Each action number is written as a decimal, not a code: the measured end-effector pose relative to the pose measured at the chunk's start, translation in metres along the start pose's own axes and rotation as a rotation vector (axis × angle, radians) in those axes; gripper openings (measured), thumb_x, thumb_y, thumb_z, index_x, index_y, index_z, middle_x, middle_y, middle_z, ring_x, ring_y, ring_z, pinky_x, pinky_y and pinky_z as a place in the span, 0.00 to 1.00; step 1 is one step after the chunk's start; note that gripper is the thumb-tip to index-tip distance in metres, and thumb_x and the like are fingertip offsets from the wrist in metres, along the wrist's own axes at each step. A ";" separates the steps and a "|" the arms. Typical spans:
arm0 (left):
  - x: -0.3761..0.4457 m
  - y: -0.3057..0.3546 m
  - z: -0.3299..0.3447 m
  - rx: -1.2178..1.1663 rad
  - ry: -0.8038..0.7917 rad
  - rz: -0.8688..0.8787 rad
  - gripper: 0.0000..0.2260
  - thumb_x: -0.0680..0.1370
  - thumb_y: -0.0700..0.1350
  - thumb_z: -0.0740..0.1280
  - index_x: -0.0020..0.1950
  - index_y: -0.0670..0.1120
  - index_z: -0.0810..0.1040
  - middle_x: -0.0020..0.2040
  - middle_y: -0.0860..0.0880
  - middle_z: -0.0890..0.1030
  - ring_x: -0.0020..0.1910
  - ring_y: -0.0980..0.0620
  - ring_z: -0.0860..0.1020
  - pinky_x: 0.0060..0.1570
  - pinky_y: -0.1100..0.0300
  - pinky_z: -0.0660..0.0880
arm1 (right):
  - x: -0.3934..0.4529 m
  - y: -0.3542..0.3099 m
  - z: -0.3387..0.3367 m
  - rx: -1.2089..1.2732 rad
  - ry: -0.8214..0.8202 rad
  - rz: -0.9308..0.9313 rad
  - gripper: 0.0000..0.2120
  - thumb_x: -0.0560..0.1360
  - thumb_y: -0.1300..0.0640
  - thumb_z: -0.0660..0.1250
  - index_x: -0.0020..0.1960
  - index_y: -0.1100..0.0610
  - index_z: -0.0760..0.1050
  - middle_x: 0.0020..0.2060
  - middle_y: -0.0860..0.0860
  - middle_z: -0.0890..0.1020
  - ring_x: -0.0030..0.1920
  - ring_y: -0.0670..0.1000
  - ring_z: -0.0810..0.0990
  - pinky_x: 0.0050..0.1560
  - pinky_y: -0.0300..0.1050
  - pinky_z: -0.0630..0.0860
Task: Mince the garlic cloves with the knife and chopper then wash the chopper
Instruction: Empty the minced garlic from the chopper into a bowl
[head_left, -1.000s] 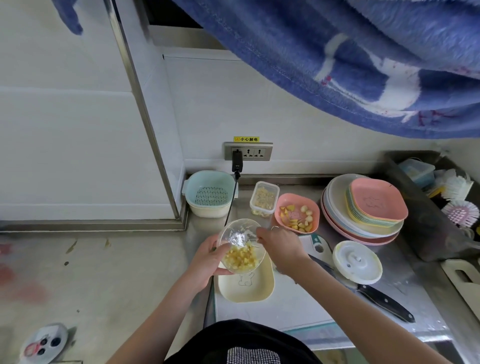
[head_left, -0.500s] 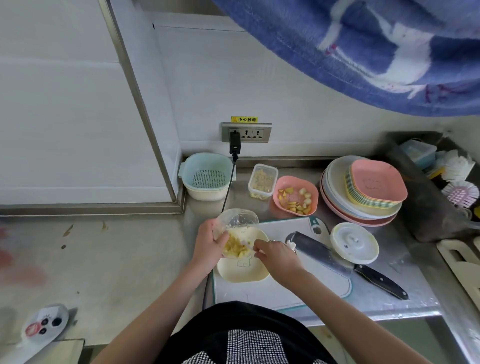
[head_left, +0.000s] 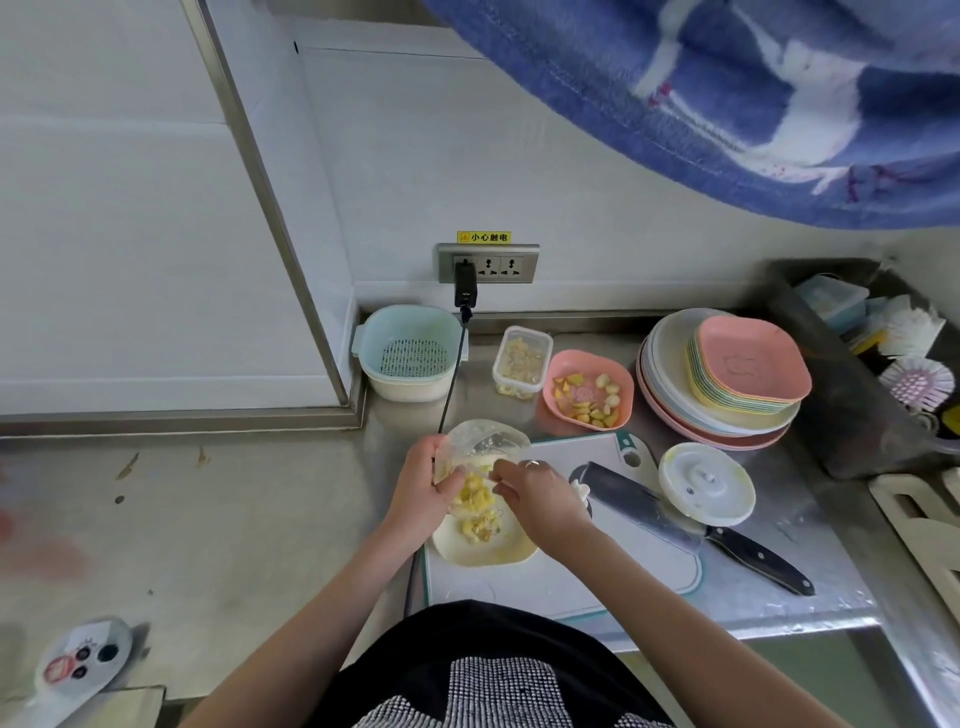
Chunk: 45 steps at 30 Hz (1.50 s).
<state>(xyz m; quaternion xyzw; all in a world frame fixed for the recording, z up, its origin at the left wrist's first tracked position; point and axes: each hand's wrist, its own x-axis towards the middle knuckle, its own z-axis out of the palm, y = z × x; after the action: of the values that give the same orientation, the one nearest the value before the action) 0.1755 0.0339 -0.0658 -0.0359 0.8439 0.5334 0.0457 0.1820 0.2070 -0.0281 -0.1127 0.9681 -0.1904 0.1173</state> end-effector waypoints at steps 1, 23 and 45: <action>0.001 0.000 0.000 -0.004 -0.005 -0.001 0.18 0.78 0.42 0.66 0.67 0.40 0.68 0.59 0.47 0.71 0.60 0.48 0.72 0.59 0.46 0.74 | -0.002 0.002 0.003 -0.021 -0.018 0.007 0.06 0.80 0.53 0.60 0.54 0.53 0.73 0.45 0.56 0.79 0.47 0.59 0.78 0.43 0.51 0.76; 0.004 -0.009 -0.004 -0.171 0.003 -0.146 0.24 0.74 0.58 0.68 0.67 0.51 0.69 0.62 0.49 0.73 0.57 0.48 0.77 0.40 0.48 0.82 | -0.023 0.017 0.000 -0.037 -0.073 0.004 0.07 0.80 0.53 0.59 0.53 0.53 0.74 0.44 0.54 0.77 0.50 0.56 0.75 0.43 0.47 0.71; 0.007 -0.012 0.000 -0.087 0.132 0.010 0.21 0.76 0.50 0.70 0.65 0.44 0.71 0.60 0.47 0.76 0.57 0.49 0.77 0.55 0.53 0.76 | -0.042 0.034 0.009 -0.064 -0.032 0.017 0.09 0.81 0.53 0.57 0.53 0.56 0.72 0.45 0.54 0.78 0.46 0.57 0.76 0.40 0.47 0.71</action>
<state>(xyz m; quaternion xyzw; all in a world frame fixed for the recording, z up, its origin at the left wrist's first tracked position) 0.1699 0.0284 -0.0770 -0.0687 0.8212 0.5664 -0.0140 0.2181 0.2453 -0.0419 -0.1110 0.9727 -0.1563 0.1305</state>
